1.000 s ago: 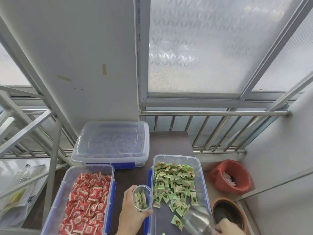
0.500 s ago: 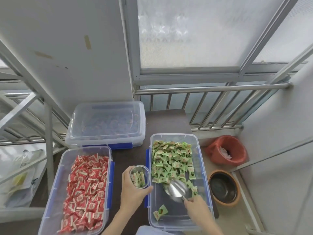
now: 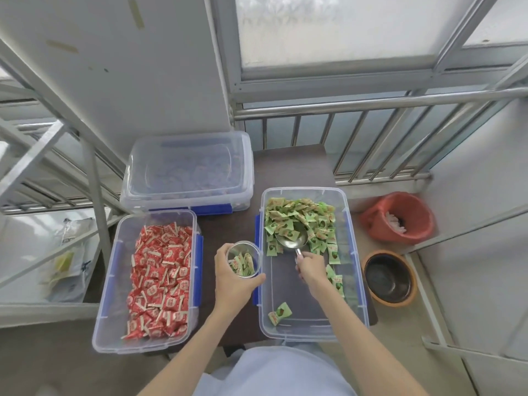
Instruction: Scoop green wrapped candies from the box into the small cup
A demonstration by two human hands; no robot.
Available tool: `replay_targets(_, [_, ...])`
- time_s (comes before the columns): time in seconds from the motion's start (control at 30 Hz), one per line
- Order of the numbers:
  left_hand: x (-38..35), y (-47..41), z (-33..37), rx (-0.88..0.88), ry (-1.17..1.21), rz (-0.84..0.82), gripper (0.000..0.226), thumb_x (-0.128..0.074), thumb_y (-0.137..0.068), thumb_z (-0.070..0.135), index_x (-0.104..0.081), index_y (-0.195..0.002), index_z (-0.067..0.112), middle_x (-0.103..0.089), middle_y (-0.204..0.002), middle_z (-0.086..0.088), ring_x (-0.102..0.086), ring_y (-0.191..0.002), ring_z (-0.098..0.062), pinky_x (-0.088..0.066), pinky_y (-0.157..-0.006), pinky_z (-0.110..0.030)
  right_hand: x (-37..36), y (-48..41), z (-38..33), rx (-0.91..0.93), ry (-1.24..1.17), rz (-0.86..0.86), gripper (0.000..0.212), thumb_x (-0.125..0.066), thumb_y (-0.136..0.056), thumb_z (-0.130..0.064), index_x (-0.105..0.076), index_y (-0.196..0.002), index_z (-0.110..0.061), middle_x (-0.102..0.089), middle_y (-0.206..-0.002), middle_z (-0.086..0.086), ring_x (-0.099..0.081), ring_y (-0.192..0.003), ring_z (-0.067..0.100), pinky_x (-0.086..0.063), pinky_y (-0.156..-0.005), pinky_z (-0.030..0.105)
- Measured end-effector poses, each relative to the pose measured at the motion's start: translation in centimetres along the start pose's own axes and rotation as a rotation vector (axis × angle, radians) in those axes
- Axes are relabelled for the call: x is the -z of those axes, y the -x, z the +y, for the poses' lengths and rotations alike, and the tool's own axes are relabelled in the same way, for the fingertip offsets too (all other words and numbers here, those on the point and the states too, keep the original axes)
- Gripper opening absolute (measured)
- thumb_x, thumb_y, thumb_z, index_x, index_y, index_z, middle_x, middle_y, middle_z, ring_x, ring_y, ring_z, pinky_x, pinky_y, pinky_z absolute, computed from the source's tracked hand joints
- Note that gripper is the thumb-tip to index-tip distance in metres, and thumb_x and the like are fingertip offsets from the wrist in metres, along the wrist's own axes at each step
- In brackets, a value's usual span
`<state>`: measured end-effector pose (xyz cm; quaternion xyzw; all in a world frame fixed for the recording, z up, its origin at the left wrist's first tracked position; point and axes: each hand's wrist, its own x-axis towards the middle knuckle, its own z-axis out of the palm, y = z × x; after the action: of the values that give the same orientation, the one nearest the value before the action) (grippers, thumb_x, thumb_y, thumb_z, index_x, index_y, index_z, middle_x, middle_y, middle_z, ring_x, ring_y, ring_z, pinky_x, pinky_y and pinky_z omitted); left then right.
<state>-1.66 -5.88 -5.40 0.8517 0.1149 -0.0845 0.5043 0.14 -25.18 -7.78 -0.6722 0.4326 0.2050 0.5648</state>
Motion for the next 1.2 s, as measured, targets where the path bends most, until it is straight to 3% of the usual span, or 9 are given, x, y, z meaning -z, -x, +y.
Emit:
replay_targets(0.13, [0.1, 0.1, 0.0, -0.002, -0.002, -0.026, 0.09, -0.094, -0.057, 0.02, -0.039, -0.128, 0.028, -0.046, -0.127, 0.003, -0.048, -0.115, -0.01, -0.036, -0.087, -0.007, 1.5, 1.9, 2.3, 0.003, -0.03, 0.0, 0.026, -0.045, -0.093, -0.005, -0.05, -0.112, 0.012, -0.049, -0.067, 0.012, -0.032, -0.051, 0.014, -0.023, -0.051, 0.028])
replay_targets(0.27, [0.8, -0.1, -0.1, -0.032, -0.04, -0.038, 0.095, -0.095, -0.055, 0.019, -0.043, -0.134, 0.024, -0.047, -0.134, 0.002, -0.048, -0.121, -0.011, -0.041, -0.102, -0.025, 3.7, 3.9, 4.5, 0.036, -0.007, -0.031, 0.032, -0.044, -0.095, -0.001, -0.051, -0.12, 0.018, -0.044, -0.061, 0.01, -0.03, -0.045, 0.013, -0.023, -0.042, 0.022])
replay_targets(0.37, [1.1, -0.4, 0.4, -0.077, -0.097, -0.052, 0.096, -0.096, -0.054, 0.021, -0.046, -0.135, 0.026, -0.049, -0.135, 0.006, -0.049, -0.122, -0.01, -0.042, -0.1, -0.025, 5.7, 5.6, 4.8, 0.125, -0.002, -0.08, 0.035, -0.043, -0.097, -0.004, -0.054, -0.13, 0.003, -0.044, -0.057, 0.004, -0.033, -0.036, 0.005, -0.027, -0.038, 0.017])
replay_targets(0.5, [0.8, -0.5, 1.5, -0.136, -0.201, -0.064, 0.092, -0.095, -0.052, 0.026, -0.048, -0.132, 0.029, -0.053, -0.134, 0.007, -0.051, -0.125, -0.014, -0.045, -0.105, -0.04, 8.6, 7.1, 4.2, 0.246, -0.036, -0.209, 0.027, -0.042, -0.099, -0.003, -0.068, -0.104, -0.007, -0.044, -0.06, 0.009, -0.03, -0.034, 0.007, -0.024, -0.037, 0.019])
replay_targets(0.6, [0.7, -0.9, 2.9, -0.202, -0.244, -0.086, 0.089, -0.094, -0.051, 0.027, -0.051, -0.129, 0.033, -0.052, -0.13, 0.014, -0.051, -0.121, -0.01, -0.048, -0.102, -0.043, 10.2, 7.9, 2.5, 0.309, 0.019, -0.3, 0.027, -0.044, -0.098, -0.003, -0.068, -0.108, -0.011, -0.044, -0.056, 0.006, -0.027, -0.034, 0.008, -0.022, -0.037, 0.017])
replay_targets(0.77, [1.2, -1.1, 5.4, -0.356, -0.292, -0.145, 0.072, -0.085, -0.061, 0.029, -0.055, -0.126, 0.035, -0.047, -0.117, 0.03, -0.05, -0.115, -0.001, -0.047, -0.096, -0.034, 11.4, 10.8, -4.7, 0.487, 0.588, -0.327, 0.025, -0.049, -0.093, -0.018, -0.071, -0.085, -0.015, -0.045, -0.054, -0.002, -0.034, -0.048, 0.013, -0.032, -0.051, 0.027])
replay_targets(0.93, [1.2, -0.7, 5.4, -0.366, -0.285, -0.095, 0.076, -0.084, -0.06, 0.023, -0.052, -0.129, 0.03, -0.045, -0.123, 0.021, -0.051, -0.12, -0.007, -0.046, -0.093, -0.029, 7.9, 16.8, -13.9, 0.72, 1.32, -0.152, 0.03, -0.046, -0.084, -0.012, -0.031, -0.057, -0.013, -0.043, -0.062, 0.003, -0.045, -0.064, 0.029, -0.033, -0.053, 0.03])
replay_targets(1.1, [1.2, -0.8, 5.7, -0.266, -0.137, -0.096, 0.086, -0.088, -0.049, 0.028, -0.045, -0.122, 0.045, -0.05, -0.124, 0.018, -0.054, -0.111, -0.005, -0.052, -0.089, -0.032, 4.2, 20.9, -18.2, 0.823, 1.536, -0.123, 0.026, -0.047, -0.086, -0.01, -0.037, -0.061, -0.014, -0.041, -0.064, 0.001, -0.045, -0.064, 0.024, -0.03, -0.053, 0.028])
replay_targets(1.2, [1.2, -1.0, 5.5, -0.226, -0.082, -0.085, 0.084, -0.091, -0.049, 0.027, -0.048, -0.12, 0.041, -0.052, -0.123, 0.013, -0.055, -0.111, -0.007, -0.051, -0.092, -0.033, 4.4, 21.6, -18.7, 0.85, 1.491, -0.086, 0.011, -0.045, -0.088, -0.013, -0.056, -0.09, -0.01, -0.053, -0.083, 0.006, -0.047, -0.077, 0.028, -0.033, -0.062, 0.031])
